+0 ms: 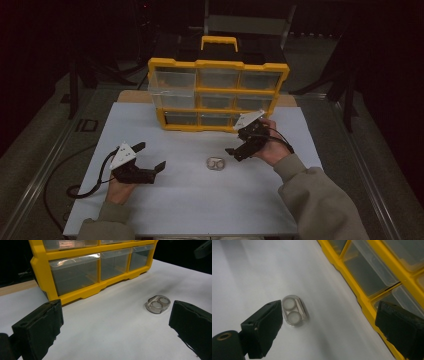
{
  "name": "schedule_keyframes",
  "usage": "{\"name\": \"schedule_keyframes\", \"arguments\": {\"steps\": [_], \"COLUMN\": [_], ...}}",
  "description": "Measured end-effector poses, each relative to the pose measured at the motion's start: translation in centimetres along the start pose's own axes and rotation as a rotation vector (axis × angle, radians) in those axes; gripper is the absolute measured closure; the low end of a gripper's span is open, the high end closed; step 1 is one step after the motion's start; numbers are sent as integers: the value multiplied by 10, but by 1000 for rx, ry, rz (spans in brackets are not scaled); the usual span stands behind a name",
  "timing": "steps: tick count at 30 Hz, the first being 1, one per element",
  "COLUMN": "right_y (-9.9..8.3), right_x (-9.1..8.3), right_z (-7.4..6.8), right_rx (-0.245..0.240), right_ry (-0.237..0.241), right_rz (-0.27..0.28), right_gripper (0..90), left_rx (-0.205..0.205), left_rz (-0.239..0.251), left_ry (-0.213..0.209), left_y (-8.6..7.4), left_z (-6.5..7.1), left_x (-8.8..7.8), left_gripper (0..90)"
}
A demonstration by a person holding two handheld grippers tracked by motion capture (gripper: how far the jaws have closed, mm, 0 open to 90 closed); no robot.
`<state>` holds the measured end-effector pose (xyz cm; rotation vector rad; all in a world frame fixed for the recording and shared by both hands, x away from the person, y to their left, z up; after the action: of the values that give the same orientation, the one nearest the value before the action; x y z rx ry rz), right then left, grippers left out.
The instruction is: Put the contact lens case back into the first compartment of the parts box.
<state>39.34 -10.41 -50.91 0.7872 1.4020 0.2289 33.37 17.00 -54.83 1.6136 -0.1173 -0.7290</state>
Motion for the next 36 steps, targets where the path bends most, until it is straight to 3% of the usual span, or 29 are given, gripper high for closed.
{"name": "schedule_keyframes", "arguments": {"steps": [12, 21, 31, 36], "right_y": [-16, -24, -25, -25], "right_x": [34, 54, 69, 77], "right_z": [8, 9, 5, -1], "right_rx": [-62, -95, -78, -91], "right_ry": [22, 52, 72, 93], "right_rz": [-122, -176, -192, -201], "right_gripper": [76, 76, 76, 76], "left_rx": [-1, 1, 5, 6], "left_rz": [1, -1, -9, -11], "left_ry": [-4, -9, -12, -13], "left_y": [0, -1, -2, -2], "left_z": [0, 2, 2, 3], "left_x": [0, 0, 1, 1], "left_gripper": [3, 3, 3, 3]}}
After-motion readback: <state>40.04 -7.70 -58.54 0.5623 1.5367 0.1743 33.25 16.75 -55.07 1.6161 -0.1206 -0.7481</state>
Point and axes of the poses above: each handheld gripper's, and its own axes: x roughly forward along the jaws, y roughly out of its top, z roughly to its right, the point moved 9 cm from there along x, roughly forward along the jaws, and after that the axes turned 11 degrees about y, right-handed, at the moved point
